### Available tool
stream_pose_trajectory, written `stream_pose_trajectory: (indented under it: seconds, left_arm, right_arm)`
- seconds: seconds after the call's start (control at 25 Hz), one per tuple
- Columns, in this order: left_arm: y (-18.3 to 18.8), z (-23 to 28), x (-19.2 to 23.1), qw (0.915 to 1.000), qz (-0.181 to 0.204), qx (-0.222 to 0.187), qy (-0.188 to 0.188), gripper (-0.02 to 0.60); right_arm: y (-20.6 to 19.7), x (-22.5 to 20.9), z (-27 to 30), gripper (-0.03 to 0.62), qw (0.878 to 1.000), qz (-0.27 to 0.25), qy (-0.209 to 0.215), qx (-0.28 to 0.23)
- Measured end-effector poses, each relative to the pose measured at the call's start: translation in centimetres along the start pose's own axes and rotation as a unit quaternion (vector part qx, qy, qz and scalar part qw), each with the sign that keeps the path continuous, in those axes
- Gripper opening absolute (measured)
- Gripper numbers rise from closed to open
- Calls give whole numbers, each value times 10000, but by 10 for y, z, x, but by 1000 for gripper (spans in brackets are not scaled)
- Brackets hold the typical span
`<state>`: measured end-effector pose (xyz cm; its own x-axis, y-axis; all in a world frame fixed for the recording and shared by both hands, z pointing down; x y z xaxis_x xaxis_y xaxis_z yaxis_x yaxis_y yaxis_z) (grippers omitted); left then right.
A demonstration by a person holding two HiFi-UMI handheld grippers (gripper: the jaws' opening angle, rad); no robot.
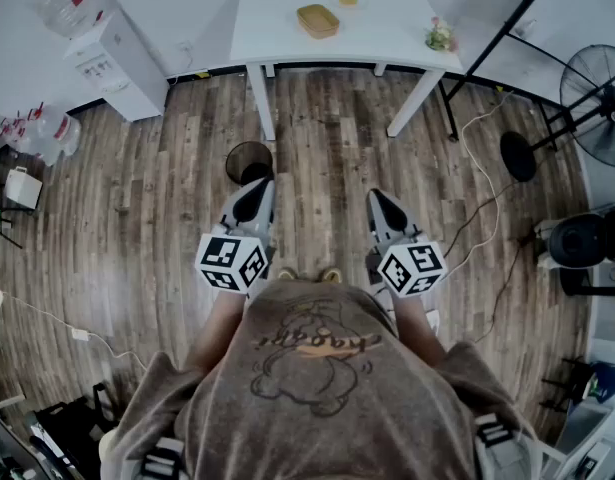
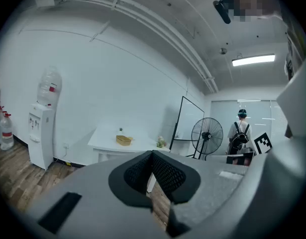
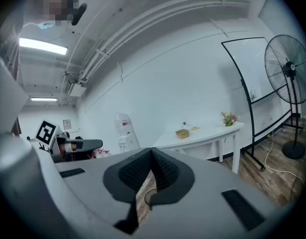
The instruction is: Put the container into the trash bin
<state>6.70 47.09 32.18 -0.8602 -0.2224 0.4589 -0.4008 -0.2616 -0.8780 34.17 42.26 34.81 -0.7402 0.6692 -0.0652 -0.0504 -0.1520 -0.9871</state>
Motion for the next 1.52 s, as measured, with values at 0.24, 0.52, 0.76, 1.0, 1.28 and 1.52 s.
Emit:
stream_pose_trajectory:
  seconds: [0.24, 0.52, 0.76, 1.0, 1.28, 1.52]
  left_arm:
    - [-4, 3, -10, 10000, -12, 68, -14, 3]
    - [-24, 19, -30, 9999, -137, 49, 48, 3]
    - [-33, 31, -49, 9997, -49, -112, 226, 3]
    - [-32, 38, -54, 9993, -49, -210, 307, 3]
    - [-30, 76, -41, 9991, -151, -266, 296, 3]
    - [-15, 129, -20, 9993, -185, -296, 143, 3]
  right_arm:
    - [-4, -7, -7, 2, 10000, 63, -44, -14]
    - [-17, -33, -21, 0, 9999, 11, 143, 78]
    - [-25, -58, -25, 1, 9994, -1, 333, 88]
    - [-26, -73, -16, 0, 9991, 19, 407, 86]
    - [-24, -98, 9, 2, 9992, -75, 384, 121]
    - [-19, -122, 48, 2, 9992, -114, 324, 206]
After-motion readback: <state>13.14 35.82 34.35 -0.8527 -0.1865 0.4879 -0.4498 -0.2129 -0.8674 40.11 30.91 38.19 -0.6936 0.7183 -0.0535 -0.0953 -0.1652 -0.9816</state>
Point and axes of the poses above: the fingertips, and each gripper's own axes: z forward along the fingers, x to its left, y out of its top, the point moved 8 cm from there along -z, backward along the fingers, and after that the axes turned 13 degrees about -z, right-handed, at the moved point
